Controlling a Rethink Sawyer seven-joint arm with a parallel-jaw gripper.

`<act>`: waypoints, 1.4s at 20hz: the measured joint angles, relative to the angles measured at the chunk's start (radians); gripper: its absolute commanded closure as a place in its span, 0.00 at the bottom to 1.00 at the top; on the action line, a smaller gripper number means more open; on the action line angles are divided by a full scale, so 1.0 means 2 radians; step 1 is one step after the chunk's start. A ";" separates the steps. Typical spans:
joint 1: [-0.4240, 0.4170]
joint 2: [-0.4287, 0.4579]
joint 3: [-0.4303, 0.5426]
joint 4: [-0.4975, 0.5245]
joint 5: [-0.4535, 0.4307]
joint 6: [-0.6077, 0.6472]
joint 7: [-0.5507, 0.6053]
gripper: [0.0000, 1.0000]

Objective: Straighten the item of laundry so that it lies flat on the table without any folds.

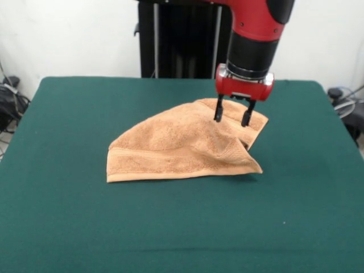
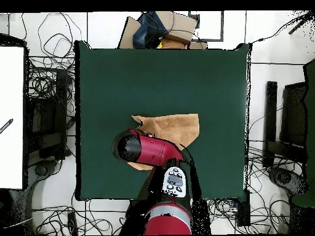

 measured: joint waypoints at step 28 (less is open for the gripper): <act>0.015 0.019 -0.013 -0.033 0.025 0.022 0.000 0.00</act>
